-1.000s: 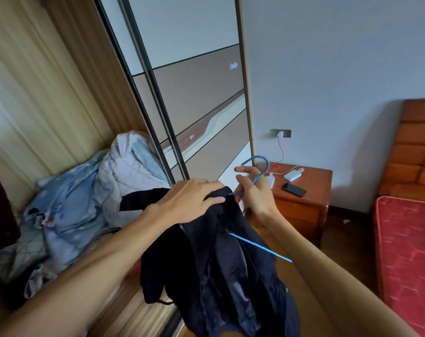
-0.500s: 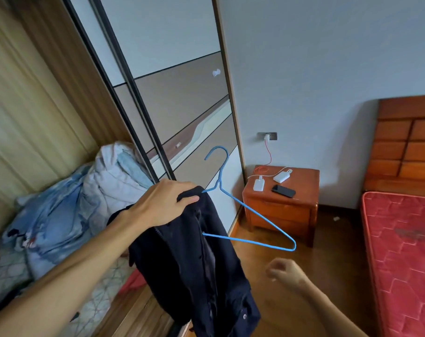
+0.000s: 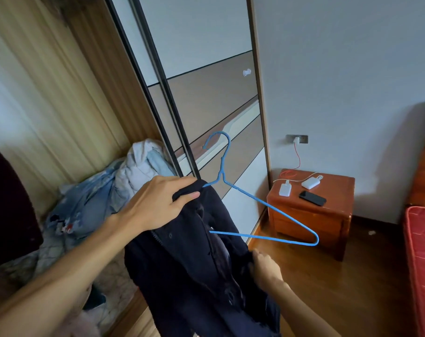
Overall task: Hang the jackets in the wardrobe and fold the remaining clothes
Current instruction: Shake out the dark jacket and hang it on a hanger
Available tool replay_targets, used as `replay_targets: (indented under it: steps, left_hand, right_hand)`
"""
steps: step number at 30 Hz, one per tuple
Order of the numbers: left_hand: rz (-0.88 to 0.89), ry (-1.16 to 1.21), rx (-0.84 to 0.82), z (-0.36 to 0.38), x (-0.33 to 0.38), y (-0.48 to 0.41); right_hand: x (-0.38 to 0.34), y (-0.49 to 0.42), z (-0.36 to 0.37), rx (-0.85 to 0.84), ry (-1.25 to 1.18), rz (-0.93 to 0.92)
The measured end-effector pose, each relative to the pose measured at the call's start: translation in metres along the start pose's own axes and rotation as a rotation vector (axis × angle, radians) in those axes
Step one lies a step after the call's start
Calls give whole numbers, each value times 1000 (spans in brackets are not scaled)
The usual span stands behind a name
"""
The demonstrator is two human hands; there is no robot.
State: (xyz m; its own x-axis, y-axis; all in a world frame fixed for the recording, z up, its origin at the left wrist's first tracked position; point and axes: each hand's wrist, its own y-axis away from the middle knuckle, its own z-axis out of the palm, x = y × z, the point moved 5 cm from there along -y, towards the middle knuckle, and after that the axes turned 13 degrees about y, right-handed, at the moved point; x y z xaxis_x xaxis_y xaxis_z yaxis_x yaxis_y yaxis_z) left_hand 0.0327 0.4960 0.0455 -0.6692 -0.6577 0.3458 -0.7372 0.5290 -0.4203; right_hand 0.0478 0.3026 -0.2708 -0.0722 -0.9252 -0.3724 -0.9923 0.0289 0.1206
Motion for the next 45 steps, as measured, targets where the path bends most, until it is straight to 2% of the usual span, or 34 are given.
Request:
replay_targets:
  steps: [3, 8, 13, 19, 25, 28, 31, 33, 35, 36, 37, 40, 41, 45]
  left_hand:
    - [-42, -29, 37, -19, -14, 12]
    - [-93, -56, 59, -25, -29, 32]
    - [-190, -143, 53, -22, -61, 34]
    - [-256, -297, 45, -6, -66, 30]
    - [-392, 62, 210, 19, -40, 7]
    - [-465, 283, 354, -7, -40, -3]
    - [-458, 366, 534, -50, -44, -9]
    - [-417, 416, 646, -77, -45, -9]
    - [-363, 488, 734, -102, -48, -7]
    - [-333, 500, 776, -115, -47, -5]
    - [-306, 492, 812, -128, -47, -3]
    - [-266, 415, 864, -159, -49, -3]
    - [-272, 381, 872, -167, -53, -4]
    - [-287, 168, 877, -191, -73, -7]
  right_hand:
    - [25, -21, -29, 81, -37, 18]
    - [42, -48, -123, 246, -51, -40]
    - [28, -55, -192, 368, -149, -120]
    - [-15, -28, -228, 419, -215, -211]
    - [-113, 19, -231, 456, -343, -450]
    - [-133, 28, -249, 508, -451, -542]
    - [-143, 37, -266, 539, -331, -747]
    - [-140, 40, -288, 690, -269, -759]
    - [-126, 34, -321, 927, -250, -661]
    - [-119, 28, -338, 992, -233, -601]
    - [-114, 17, -354, 983, -204, -559]
    - [-130, -14, -382, 671, -91, -568]
    - [-142, -21, -384, 620, -45, -601]
    - [-195, -29, -378, 594, -94, -725]
